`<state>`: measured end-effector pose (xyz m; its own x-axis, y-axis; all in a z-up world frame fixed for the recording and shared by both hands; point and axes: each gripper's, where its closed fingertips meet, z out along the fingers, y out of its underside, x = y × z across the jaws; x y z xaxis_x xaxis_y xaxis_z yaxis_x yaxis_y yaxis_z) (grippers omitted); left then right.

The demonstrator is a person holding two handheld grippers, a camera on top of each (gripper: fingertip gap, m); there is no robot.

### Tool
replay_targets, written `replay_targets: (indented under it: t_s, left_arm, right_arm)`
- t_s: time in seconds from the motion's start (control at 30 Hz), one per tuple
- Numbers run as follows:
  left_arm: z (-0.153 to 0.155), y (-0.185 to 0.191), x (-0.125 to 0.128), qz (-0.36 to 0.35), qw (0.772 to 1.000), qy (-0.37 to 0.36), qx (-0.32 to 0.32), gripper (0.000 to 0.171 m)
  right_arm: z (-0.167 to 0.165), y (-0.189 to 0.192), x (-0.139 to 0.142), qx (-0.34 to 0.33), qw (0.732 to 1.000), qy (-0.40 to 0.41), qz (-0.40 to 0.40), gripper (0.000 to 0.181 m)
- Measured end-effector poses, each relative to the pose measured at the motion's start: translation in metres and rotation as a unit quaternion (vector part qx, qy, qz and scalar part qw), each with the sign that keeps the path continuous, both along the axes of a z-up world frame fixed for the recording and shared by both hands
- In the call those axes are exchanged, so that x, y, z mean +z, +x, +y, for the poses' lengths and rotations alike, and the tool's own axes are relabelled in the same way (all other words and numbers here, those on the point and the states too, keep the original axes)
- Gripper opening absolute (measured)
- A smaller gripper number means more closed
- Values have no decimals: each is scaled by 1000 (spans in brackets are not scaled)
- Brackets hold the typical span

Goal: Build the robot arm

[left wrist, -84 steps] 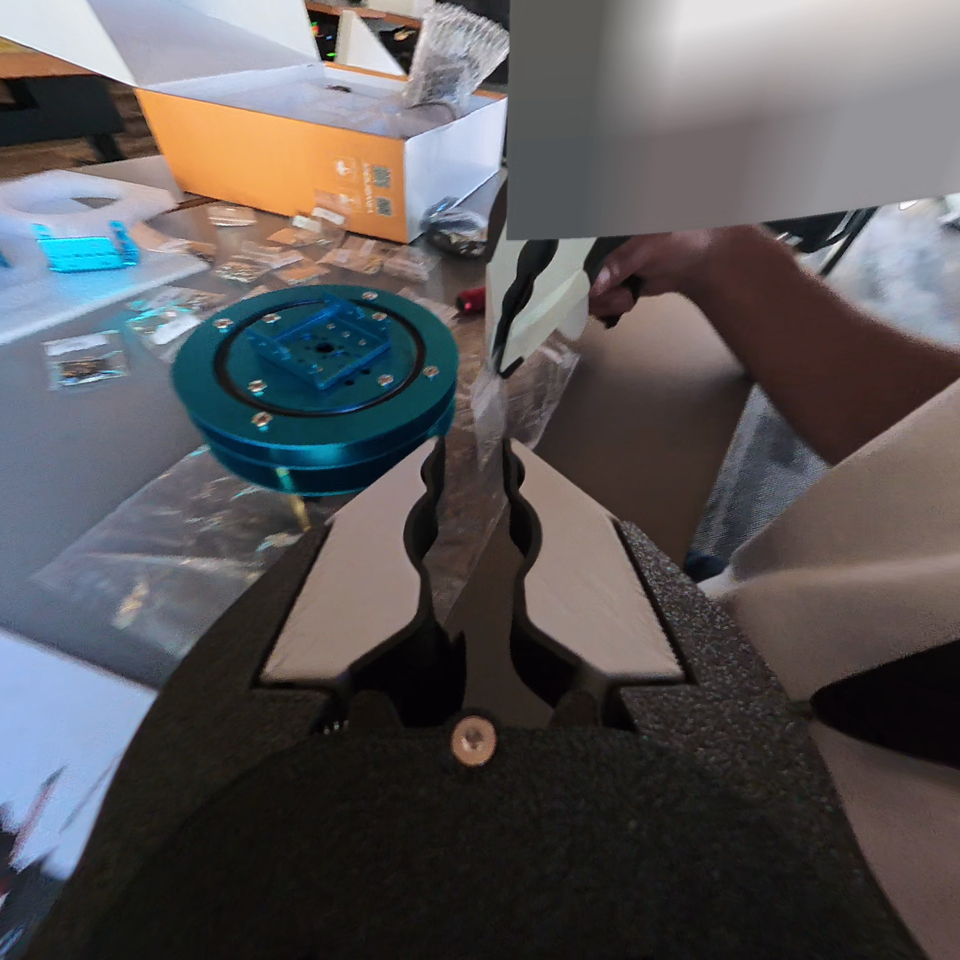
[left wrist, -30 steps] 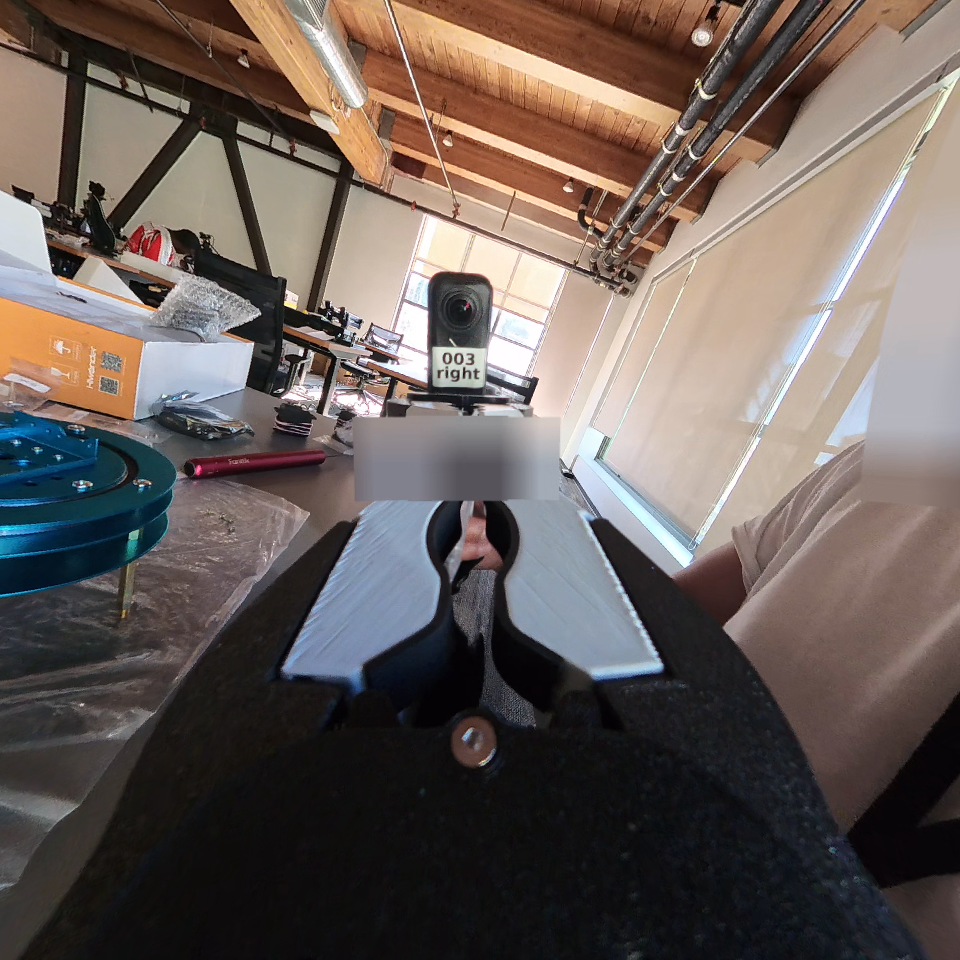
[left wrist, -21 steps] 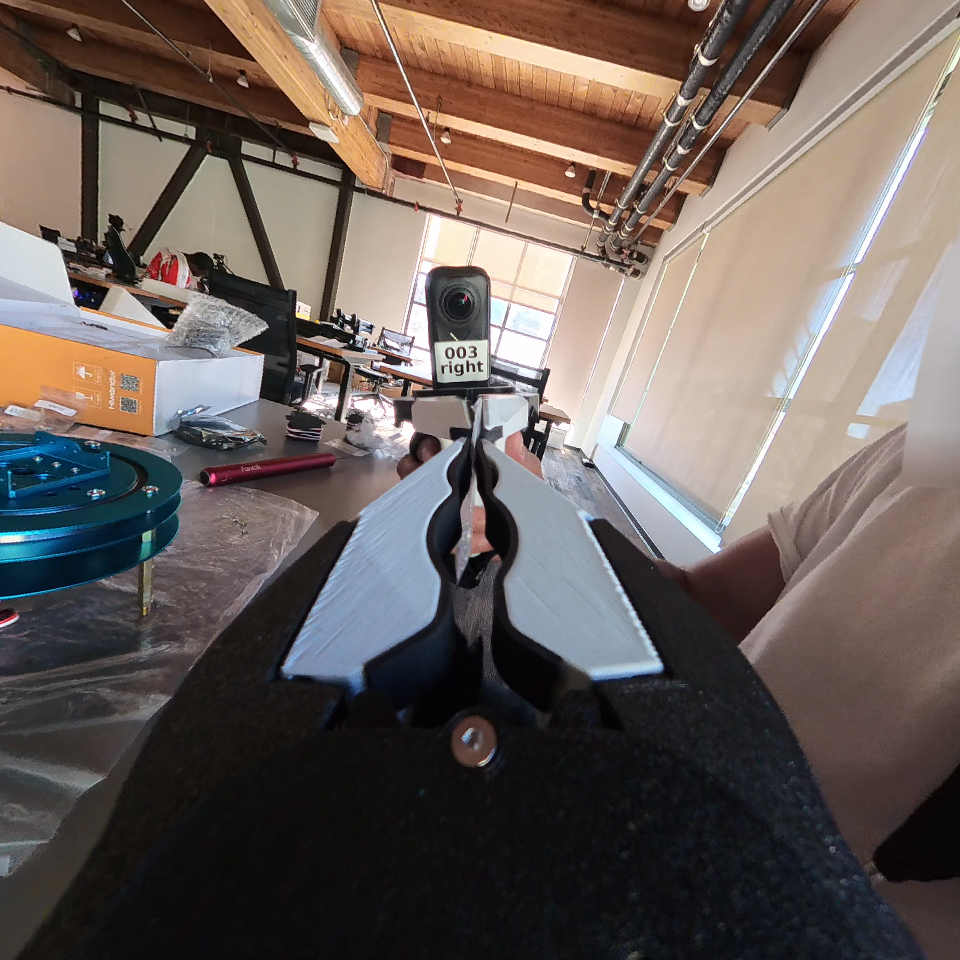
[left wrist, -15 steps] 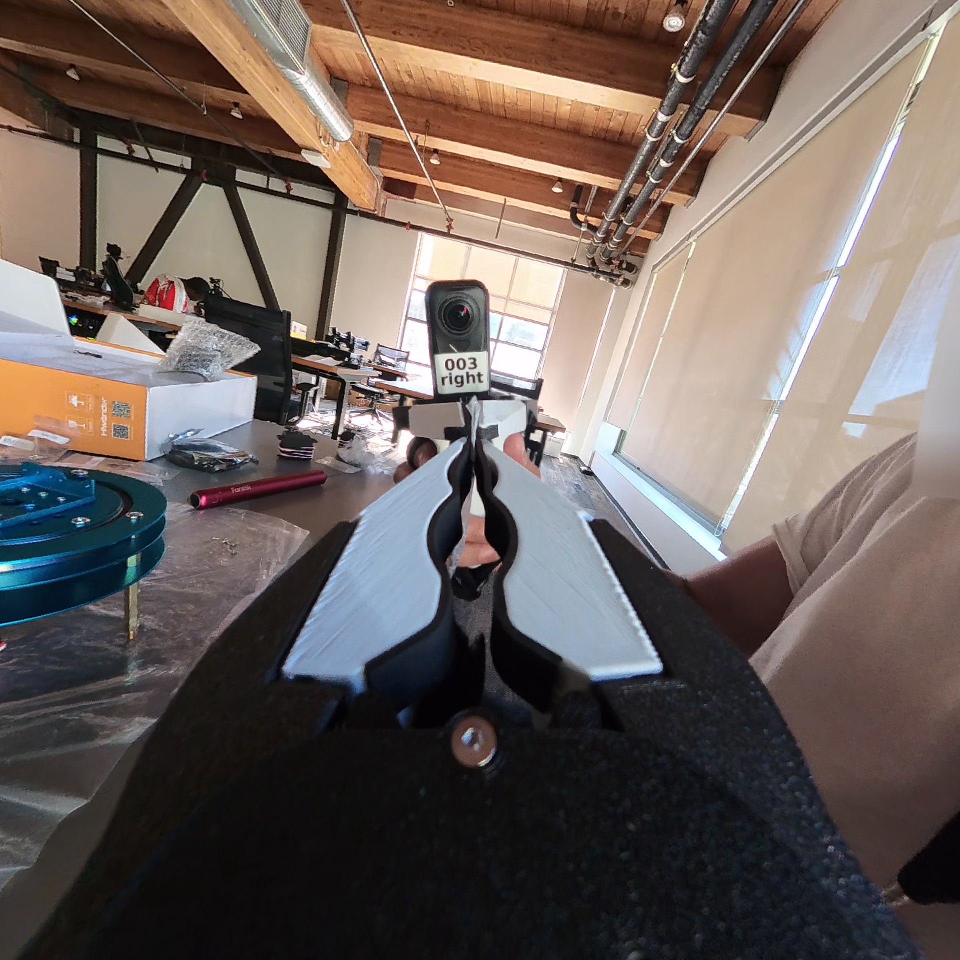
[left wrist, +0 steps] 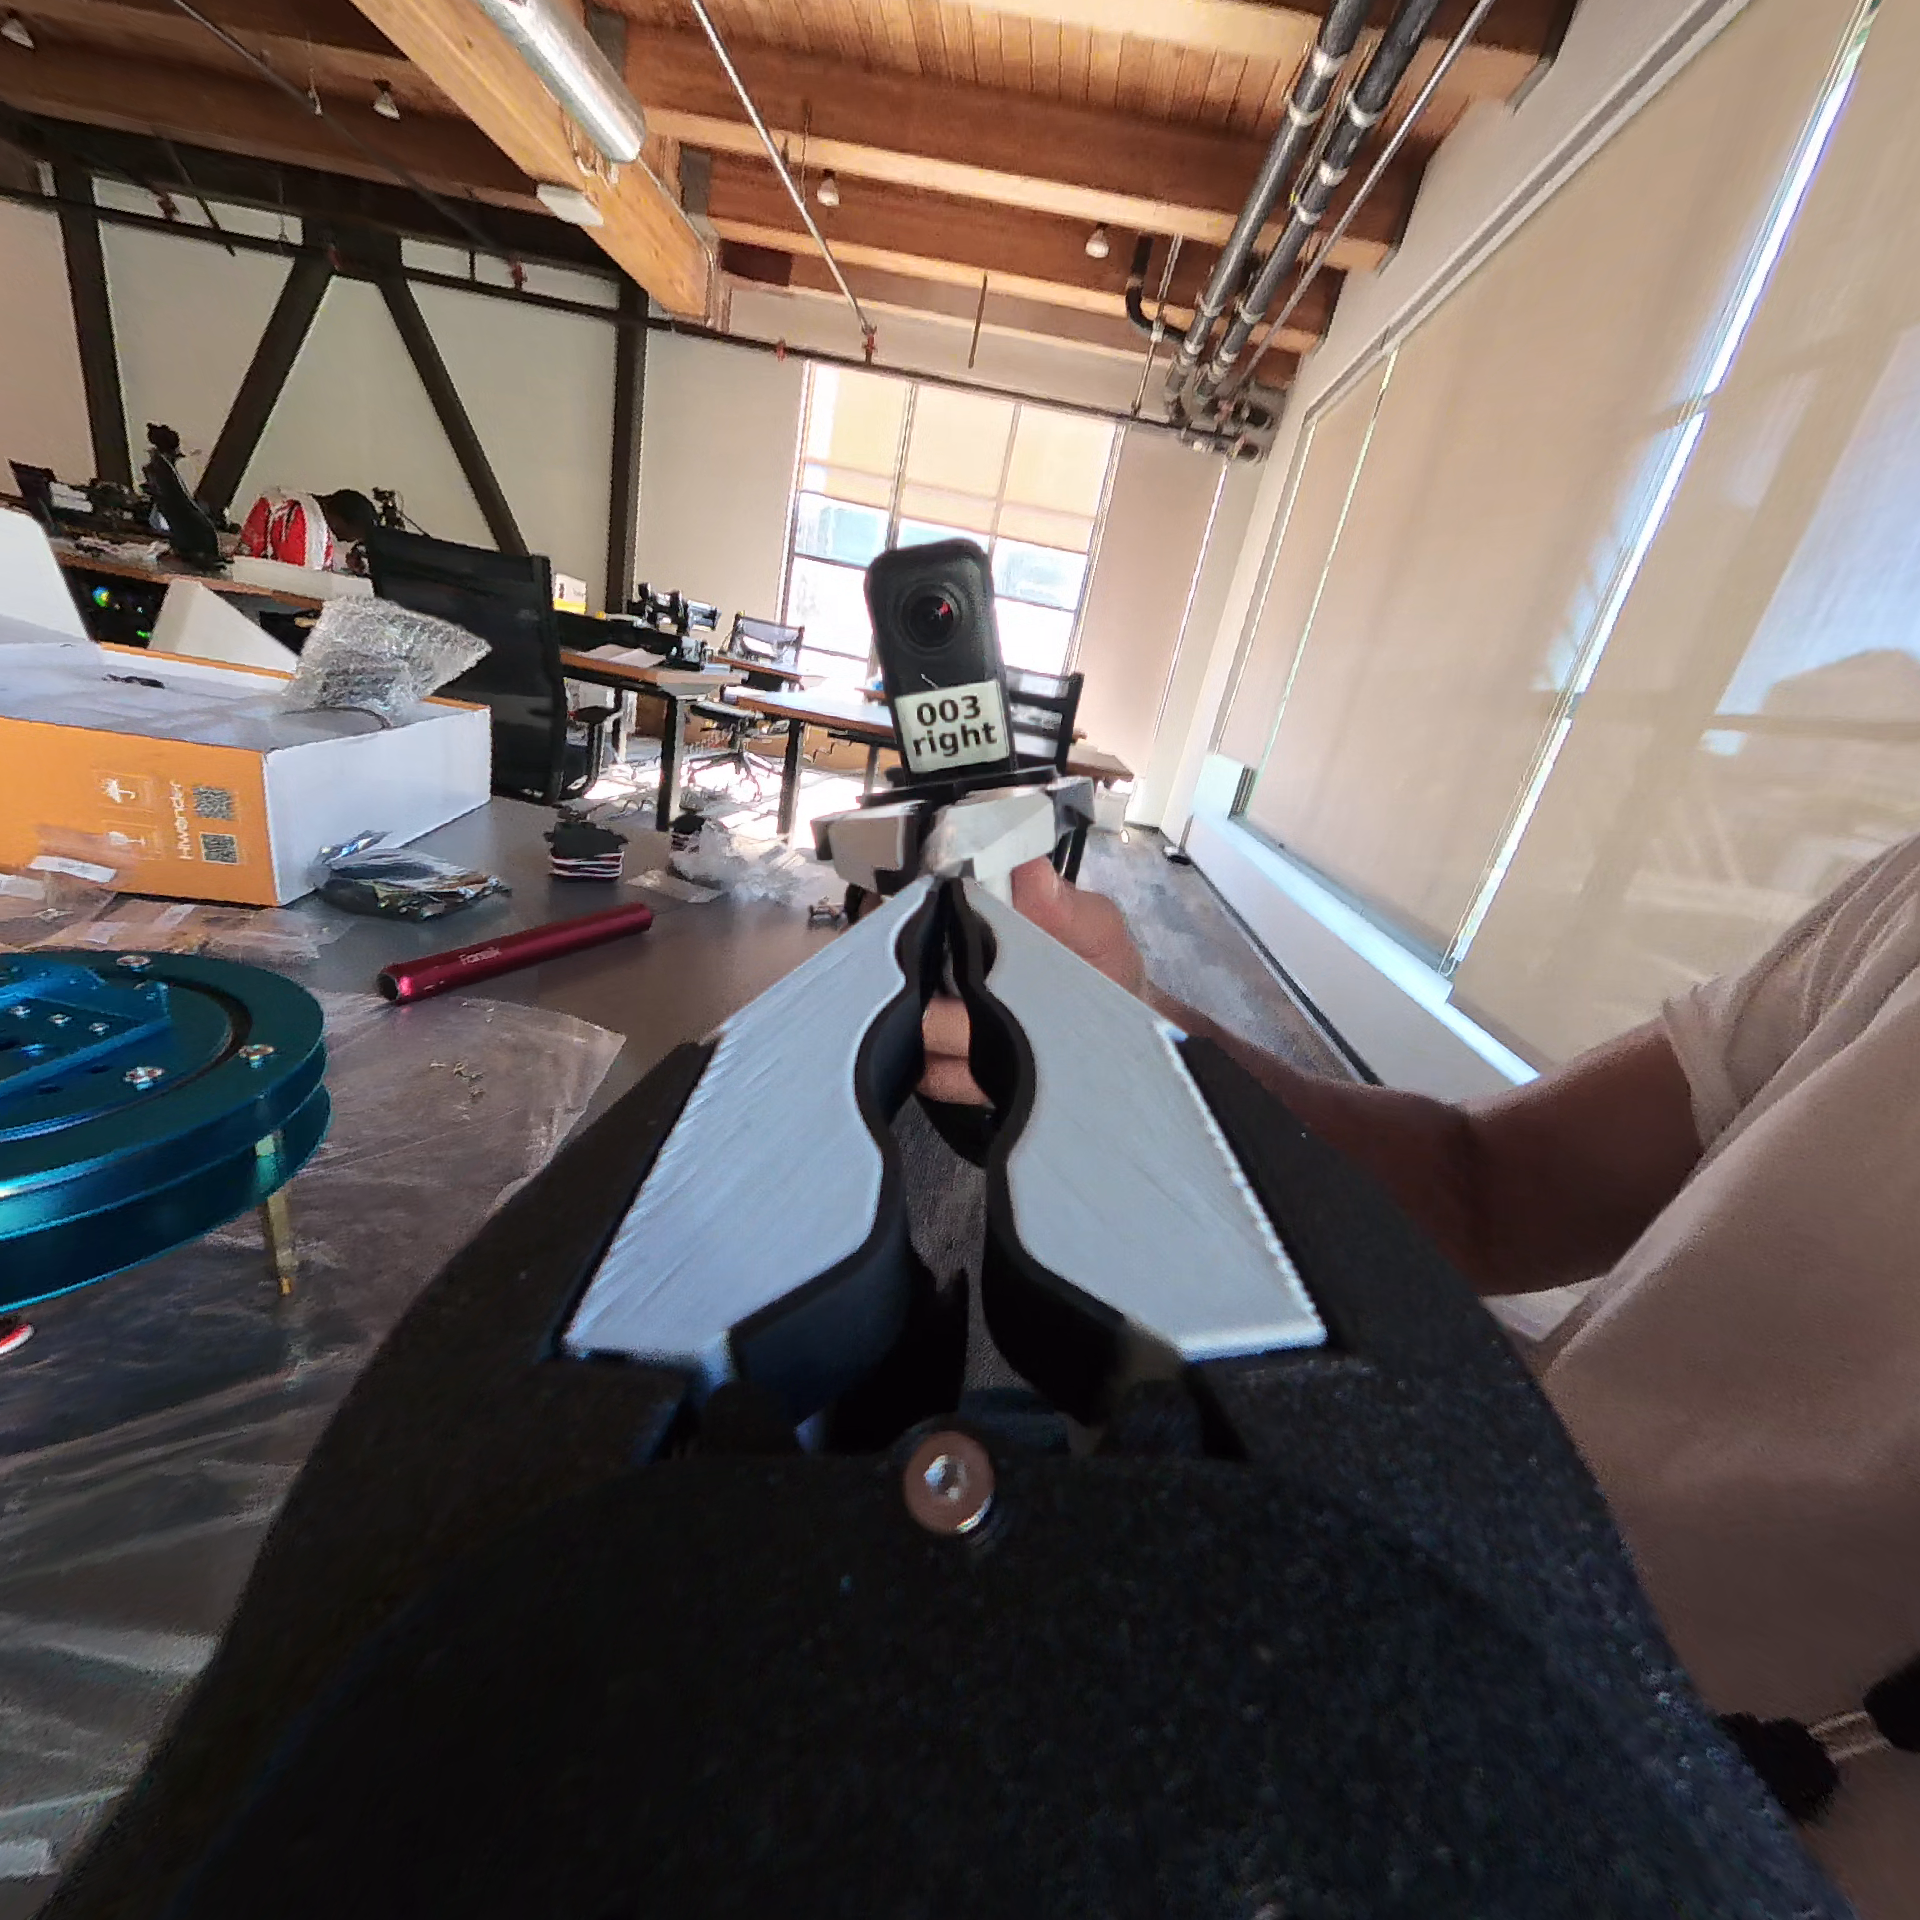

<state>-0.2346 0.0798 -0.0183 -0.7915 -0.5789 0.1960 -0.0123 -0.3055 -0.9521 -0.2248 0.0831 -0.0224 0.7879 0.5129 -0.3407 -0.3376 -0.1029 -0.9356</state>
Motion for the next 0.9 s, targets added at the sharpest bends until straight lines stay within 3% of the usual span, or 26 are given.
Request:
replay_targets:
  t_s: [0.1, 0.17, 0.23, 0.3, 0.37, 0.4, 0.53, 0.6, 0.67, 0.77, 0.83, 0.9]
  left_arm:
    - [2, 7, -3, -1, 1000, 21, 6, 3]
    - [15, 7, -4, 3, 1000, 21, 17, 25]
    - [35, 10, -12, 21, 997, 36, 58, 24]
    - [61, 12, -23, 36, 992, 52, 114, 23]
    - [87, 11, -26, 35, 983, 65, 169, 22]
    - [100, 9, -24, 35, 978, 69, 195, 22]
    - [141, -6, -17, 32, 958, 92, 270, 22]
    - [152, -13, -15, 33, 951, 107, 288, 22]
    - [159, -18, -18, 41, 945, 124, 300, 22]
    - [164, -27, -23, 45, 936, 148, 318, 22]
    - [166, -37, -27, 50, 930, 156, 329, 22]
    - [174, -51, -33, 63, 919, 157, 357, 22]
  right_arm:
    - [3, 28, 6, -44, 999, -1, -8, 0]
    - [9, 81, 18, -119, 993, -14, -24, 0]
    - [22, 159, 20, -226, 968, -81, -68, 0]
    - [37, 252, 17, -347, 912, -153, -155, 0]
    - [51, 349, -5, -443, 817, -263, -259, 0]
    - [63, 385, -17, -460, 779, -302, -301, 0]
    - [112, 461, -75, -446, 677, -450, -374, 0]
    - [128, 477, -106, -428, 650, -500, -380, 0]
    - [138, 476, -138, -398, 656, -540, -346, 0]
    - [147, 459, -142, -383, 707, -520, -289, 15]
    - [138, 444, -111, -397, 740, -469, -274, 30]
    - [116, 417, -67, -417, 777, -394, -260, 30]
